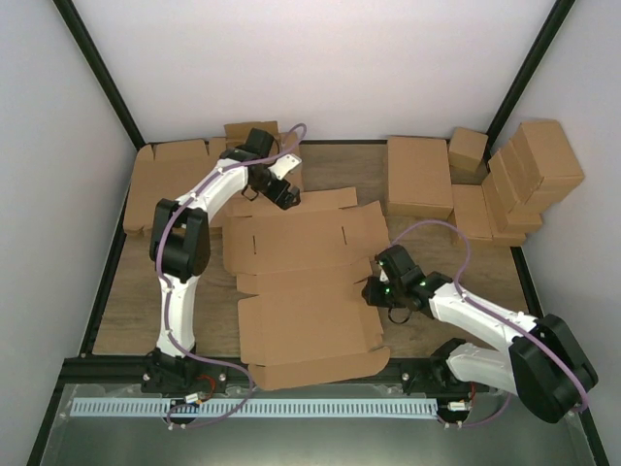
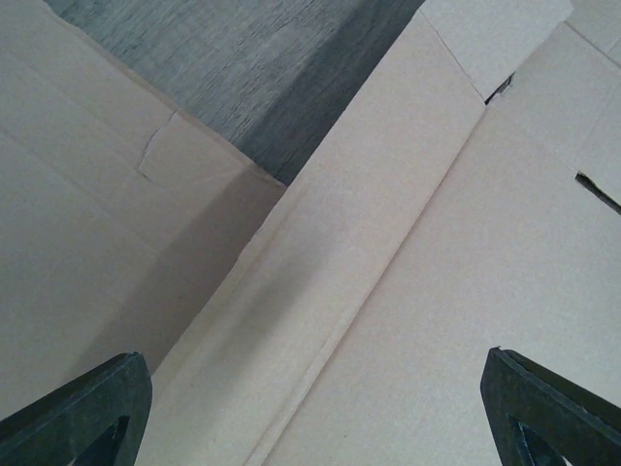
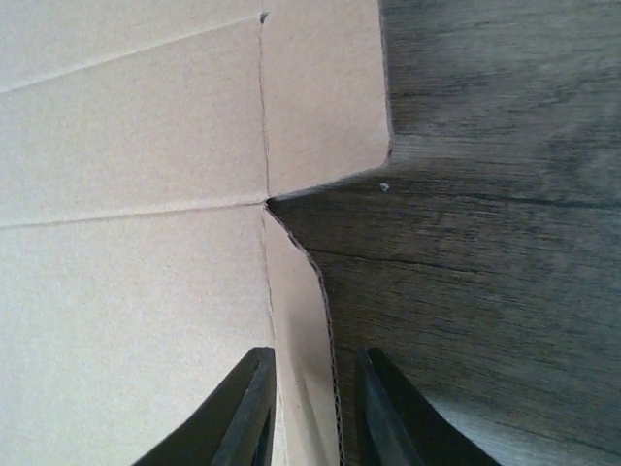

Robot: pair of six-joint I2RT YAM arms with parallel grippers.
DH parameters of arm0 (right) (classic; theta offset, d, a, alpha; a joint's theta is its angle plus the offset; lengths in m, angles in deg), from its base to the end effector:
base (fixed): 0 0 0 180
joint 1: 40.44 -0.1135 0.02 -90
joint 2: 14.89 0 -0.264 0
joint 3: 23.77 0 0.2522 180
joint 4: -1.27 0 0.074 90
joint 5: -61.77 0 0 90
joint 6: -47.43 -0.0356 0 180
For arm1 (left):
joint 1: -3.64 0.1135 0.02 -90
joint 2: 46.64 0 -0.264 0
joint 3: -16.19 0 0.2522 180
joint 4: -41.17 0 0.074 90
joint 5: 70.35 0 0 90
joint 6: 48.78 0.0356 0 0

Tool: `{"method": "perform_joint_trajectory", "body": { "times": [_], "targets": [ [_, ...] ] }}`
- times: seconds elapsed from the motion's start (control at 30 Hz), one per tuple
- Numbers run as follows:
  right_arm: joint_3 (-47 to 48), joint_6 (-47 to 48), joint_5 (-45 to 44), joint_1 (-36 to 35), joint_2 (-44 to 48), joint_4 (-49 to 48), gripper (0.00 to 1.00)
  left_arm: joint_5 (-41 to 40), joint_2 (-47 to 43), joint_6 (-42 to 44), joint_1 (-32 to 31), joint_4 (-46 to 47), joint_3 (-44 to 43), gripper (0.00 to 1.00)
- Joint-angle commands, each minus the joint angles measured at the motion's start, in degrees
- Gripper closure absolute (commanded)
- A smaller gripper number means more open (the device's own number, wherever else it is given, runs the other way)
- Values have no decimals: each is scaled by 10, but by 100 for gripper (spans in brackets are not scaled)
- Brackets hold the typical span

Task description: Fold the paper box

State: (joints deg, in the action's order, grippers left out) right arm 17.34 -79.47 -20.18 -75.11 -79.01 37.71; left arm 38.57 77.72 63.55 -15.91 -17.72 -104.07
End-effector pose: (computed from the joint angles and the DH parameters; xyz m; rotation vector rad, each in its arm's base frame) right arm 0.1554 0.1136 0.1584 0.0007 2.7293 0.5915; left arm 0.4385 -0.1680 0.2175 1.0394 2.4214 -0.4233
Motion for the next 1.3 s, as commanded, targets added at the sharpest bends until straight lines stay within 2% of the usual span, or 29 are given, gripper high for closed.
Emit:
{"method": "perform_joint_trajectory", "body": {
  "times": [0.0, 0.17, 0.27, 0.6, 0.77, 0.9, 1.1, 1.27],
  "targets": [
    [-5, 23, 8, -5, -1, -41, 79, 12, 5, 18, -2, 5, -2, 5],
    [-8, 35, 7, -7, 2, -55, 99, 27, -14, 4, -1, 33, 13, 4],
    [-15, 42, 13, -12, 15, -70, 99, 29, -23, 5, -1, 49, 22, 0],
    [-55, 66, 2, -35, 60, -125, 99, 48, -10, 9, 12, 45, 22, 0],
    [-57, 72, -14, -41, 71, -128, 99, 88, -42, -17, 18, 96, 52, 0],
    [-65, 80, -8, -44, 92, -137, 99, 74, -66, -31, 18, 136, 90, 0],
    [-90, 91, -6, -48, 145, -161, 99, 54, -9, -1, 19, 62, 37, 0],
    [-105, 95, 0, -50, 168, -173, 99, 111, 16, 17, 30, 46, 16, 1]
  ]
}}
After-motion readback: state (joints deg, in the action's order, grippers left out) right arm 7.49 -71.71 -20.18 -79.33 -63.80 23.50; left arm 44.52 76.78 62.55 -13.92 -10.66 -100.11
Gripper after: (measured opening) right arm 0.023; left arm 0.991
